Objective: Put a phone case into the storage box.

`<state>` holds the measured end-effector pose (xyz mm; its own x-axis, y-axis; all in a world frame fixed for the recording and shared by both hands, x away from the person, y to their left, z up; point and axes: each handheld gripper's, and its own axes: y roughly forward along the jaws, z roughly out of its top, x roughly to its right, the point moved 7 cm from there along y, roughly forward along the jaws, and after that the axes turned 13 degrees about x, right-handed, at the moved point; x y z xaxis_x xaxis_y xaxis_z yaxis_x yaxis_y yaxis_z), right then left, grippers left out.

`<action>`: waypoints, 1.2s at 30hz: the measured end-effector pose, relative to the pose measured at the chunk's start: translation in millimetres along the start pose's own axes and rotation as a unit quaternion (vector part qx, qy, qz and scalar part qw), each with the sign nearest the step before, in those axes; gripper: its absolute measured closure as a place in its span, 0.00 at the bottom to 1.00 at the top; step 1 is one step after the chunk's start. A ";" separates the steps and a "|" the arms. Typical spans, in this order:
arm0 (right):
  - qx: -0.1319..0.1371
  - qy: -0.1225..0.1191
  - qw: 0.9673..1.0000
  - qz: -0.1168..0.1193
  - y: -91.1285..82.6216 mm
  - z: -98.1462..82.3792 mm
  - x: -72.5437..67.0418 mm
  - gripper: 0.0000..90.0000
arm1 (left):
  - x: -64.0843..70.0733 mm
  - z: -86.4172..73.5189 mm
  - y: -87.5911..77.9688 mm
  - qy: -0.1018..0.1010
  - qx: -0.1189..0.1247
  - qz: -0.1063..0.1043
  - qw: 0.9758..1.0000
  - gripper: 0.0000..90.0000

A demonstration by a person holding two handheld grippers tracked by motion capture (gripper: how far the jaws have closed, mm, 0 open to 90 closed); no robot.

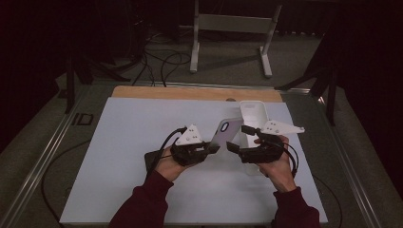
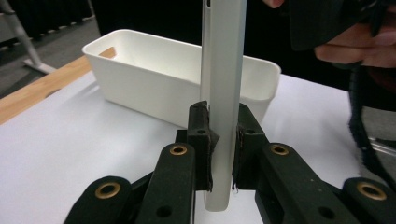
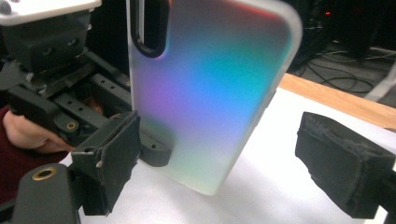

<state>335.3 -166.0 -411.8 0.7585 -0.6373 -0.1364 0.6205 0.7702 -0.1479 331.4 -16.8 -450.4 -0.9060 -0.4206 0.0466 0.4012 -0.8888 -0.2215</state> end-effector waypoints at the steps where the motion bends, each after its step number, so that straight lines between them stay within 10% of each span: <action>1: 0.004 0.002 1.000 -0.006 0.1 1.0 0.7 0.14 | -0.3 -0.2 0.0 0.001 -0.001 0.002 1.000 0.90; 10: 0.021 0.007 0.999 -0.028 5.9 11.0 -0.7 0.15 | -4.4 -0.8 1.3 0.002 0.003 0.039 0.999 0.90; 25: 0.055 0.062 0.994 -0.067 25.5 26.4 -6.8 0.15 | -2.2 -6.2 8.3 0.001 0.003 0.050 0.999 0.90; 36: 0.052 0.052 0.992 -0.105 33.6 25.0 -9.5 0.17 | 0.5 -9.5 12.1 -0.009 0.003 0.043 0.999 0.90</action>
<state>354.0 -133.3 -391.1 0.5900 -0.7786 -0.2137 0.7833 0.6162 -0.0820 334.5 -26.1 -462.3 -0.8659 -0.4981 0.0454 0.4779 -0.8507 -0.2189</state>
